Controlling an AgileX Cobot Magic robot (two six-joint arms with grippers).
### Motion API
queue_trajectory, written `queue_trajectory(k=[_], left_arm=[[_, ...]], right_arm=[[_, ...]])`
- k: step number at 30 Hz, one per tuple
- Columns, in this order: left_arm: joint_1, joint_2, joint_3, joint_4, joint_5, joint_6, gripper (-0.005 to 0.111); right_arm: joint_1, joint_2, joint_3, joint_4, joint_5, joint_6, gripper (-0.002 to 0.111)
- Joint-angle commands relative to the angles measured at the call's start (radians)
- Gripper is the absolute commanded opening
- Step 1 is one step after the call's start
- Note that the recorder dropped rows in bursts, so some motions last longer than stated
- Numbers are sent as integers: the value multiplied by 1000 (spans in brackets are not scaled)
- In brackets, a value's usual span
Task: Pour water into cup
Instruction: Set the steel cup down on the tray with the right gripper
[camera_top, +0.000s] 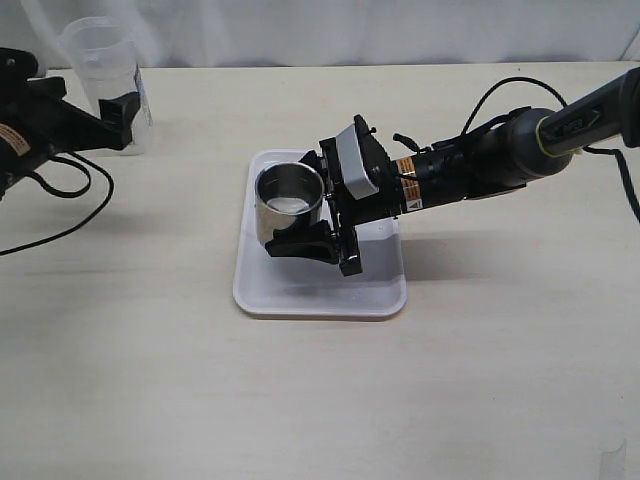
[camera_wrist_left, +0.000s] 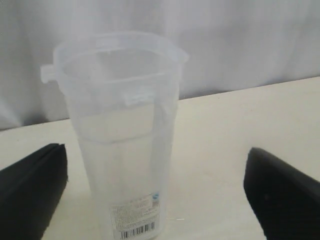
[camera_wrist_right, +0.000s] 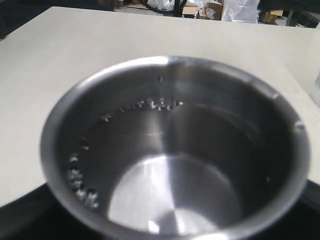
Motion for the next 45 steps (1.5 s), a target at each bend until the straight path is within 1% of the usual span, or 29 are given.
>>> queue_trajectory(k=[1, 10, 15, 21, 23, 34, 39, 42, 45], left_arm=[[4, -122, 81, -11, 8, 16, 89], [4, -314, 217, -16, 12, 16, 89], [4, -363, 258, -16, 19, 16, 89], [4, -365, 260, -19, 18, 16, 89], [4, -365, 260, -19, 11, 16, 89], [4, -365, 260, -19, 11, 16, 89], [4, -365, 263, -19, 9, 16, 89], [4, -365, 279, -24, -31, 16, 89], [4, -365, 298, -35, -65, 16, 89]], right_arm=[[-15, -8, -6, 16, -26, 3, 4], [-103, -8, -6, 26, -27, 3, 4], [-171, -8, -6, 33, -27, 32, 4], [-264, -8, -6, 39, -27, 93, 4], [-268, -8, -6, 41, -27, 124, 4], [-266, -8, -6, 46, 5, 124, 4], [-264, -8, -6, 42, 69, 122, 4], [-264, -8, -6, 41, 83, 122, 4], [-254, -8, -6, 41, 56, 104, 4]])
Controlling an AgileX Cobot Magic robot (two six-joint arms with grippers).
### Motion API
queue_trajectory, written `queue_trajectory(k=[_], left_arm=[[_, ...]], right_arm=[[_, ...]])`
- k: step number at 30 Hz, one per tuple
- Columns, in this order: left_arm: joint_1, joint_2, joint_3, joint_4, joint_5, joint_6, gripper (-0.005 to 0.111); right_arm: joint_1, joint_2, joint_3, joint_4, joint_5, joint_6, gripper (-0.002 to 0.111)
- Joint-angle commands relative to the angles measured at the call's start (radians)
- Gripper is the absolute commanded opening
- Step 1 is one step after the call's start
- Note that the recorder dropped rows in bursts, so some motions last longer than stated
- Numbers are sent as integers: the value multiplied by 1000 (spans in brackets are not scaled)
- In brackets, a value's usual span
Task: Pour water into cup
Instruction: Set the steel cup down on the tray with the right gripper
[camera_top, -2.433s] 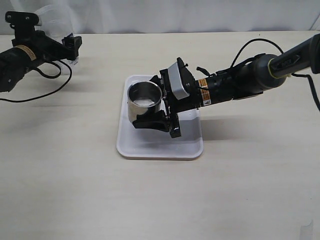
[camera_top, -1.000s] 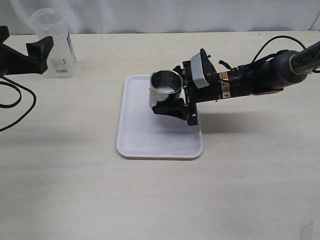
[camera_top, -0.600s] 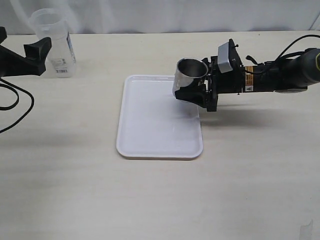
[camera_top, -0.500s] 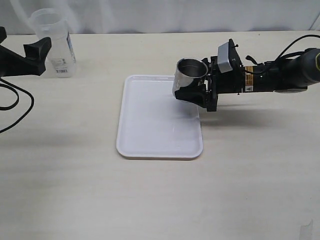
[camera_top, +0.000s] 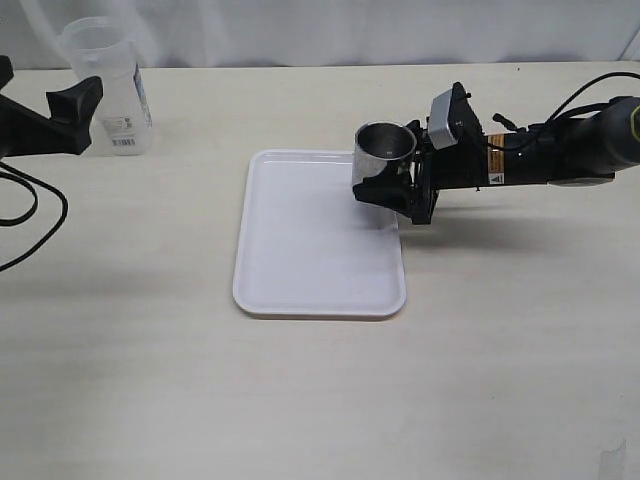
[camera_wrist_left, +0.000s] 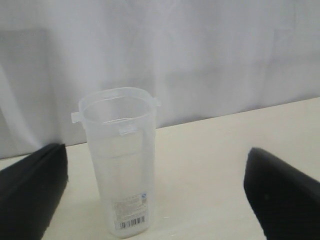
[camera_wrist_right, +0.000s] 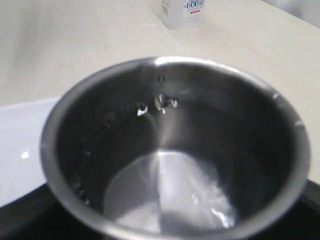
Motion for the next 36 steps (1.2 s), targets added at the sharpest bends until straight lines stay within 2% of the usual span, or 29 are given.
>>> queue_trajectory(k=[1, 12, 20, 31, 33, 36], left_arm=[[4, -7, 27, -25, -58, -3, 89], [4, -7, 38, -22, -51, -16, 89], [4, -7, 38, -22, -47, -16, 89], [4, -7, 38, -22, -47, -16, 89], [4, -7, 38, -22, -47, -16, 89], [4, -7, 38, -22, -47, -16, 89]], right_arm=[[15, -8, -6, 29, -49, -15, 4], [108, -5, -6, 46, -26, -64, 4], [110, 69, -6, 103, -40, -155, 4], [110, 81, -6, 107, -31, -153, 5], [110, 81, -6, 107, -31, -144, 8], [110, 81, -6, 107, -31, -142, 23]])
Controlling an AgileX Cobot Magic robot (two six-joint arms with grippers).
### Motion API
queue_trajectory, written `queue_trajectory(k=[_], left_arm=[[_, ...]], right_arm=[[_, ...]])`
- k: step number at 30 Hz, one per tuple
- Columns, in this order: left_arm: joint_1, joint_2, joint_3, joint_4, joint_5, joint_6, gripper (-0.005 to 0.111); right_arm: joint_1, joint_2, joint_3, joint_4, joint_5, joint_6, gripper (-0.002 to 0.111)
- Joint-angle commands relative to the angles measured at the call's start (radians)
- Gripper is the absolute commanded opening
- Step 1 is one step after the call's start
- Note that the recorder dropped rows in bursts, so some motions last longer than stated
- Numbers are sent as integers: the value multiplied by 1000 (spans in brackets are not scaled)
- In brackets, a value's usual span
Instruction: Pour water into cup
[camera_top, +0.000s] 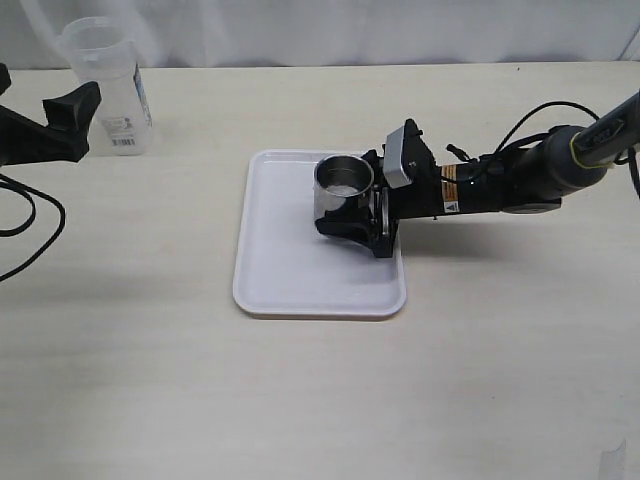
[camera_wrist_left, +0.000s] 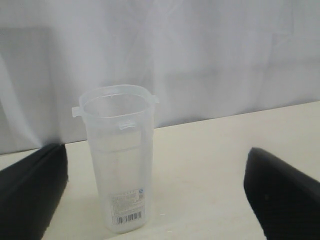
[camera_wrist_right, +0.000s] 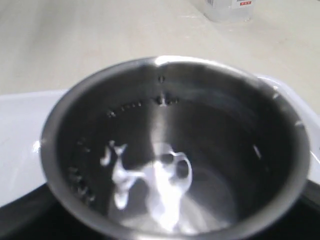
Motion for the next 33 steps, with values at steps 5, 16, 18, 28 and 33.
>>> queue_trajectory(k=[5, 16, 18, 28, 33], left_arm=[[4, -5, 3, -8, -3, -10, 89], [4, -5, 3, -8, -7, -10, 89], [4, -5, 3, -8, -7, -10, 89], [4, -5, 3, -12, -8, -10, 89], [4, -5, 3, -12, -8, -10, 89]], right_arm=[[0, -11, -6, 40, -32, 3, 64], [0, -11, -6, 66, -32, 25, 87], [0, -11, -6, 66, -36, 25, 87], [-2, -11, -6, 50, -34, 56, 87], [-2, -11, -6, -28, -9, -25, 91]])
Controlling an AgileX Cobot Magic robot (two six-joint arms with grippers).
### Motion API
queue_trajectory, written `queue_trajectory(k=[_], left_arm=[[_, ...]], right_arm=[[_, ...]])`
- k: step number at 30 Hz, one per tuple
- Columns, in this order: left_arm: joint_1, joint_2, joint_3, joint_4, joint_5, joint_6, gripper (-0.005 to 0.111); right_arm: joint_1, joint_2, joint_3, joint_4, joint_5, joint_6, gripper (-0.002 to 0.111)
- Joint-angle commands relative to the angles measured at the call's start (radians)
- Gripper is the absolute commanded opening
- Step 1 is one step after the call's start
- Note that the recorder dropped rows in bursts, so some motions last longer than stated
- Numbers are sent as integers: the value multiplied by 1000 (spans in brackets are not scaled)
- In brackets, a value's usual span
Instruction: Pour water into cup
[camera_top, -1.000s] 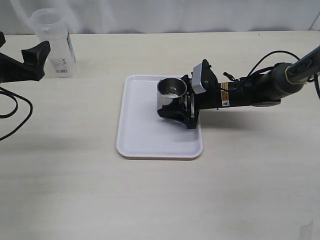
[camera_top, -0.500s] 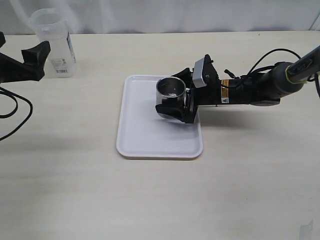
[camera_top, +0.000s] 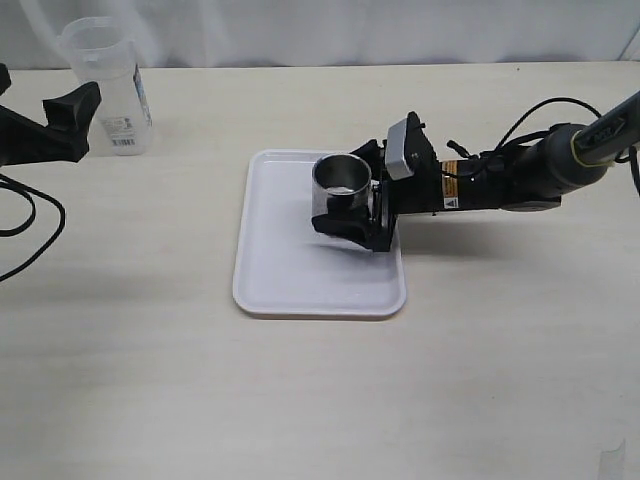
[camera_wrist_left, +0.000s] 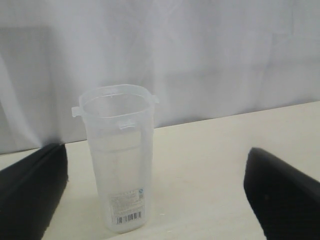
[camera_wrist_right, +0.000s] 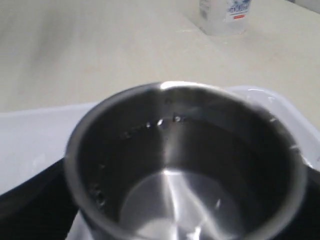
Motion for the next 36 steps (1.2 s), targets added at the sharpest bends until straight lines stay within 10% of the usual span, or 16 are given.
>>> queue_trajectory(k=[1, 4, 21, 36], left_arm=[[4, -5, 3, -12, -10, -10, 89], [4, -5, 3, -12, -10, -10, 89], [4, -5, 3, -12, -10, -2, 89], [4, -182, 3, -12, 200, -19, 89]], right_arm=[[-2, -11, 0, -14, 23, -40, 96], [-2, -16, 0, 58, 48, 28, 110], [-2, -158, 0, -17, 38, 200, 110], [-2, -562, 2, -217, 127, 776, 103]])
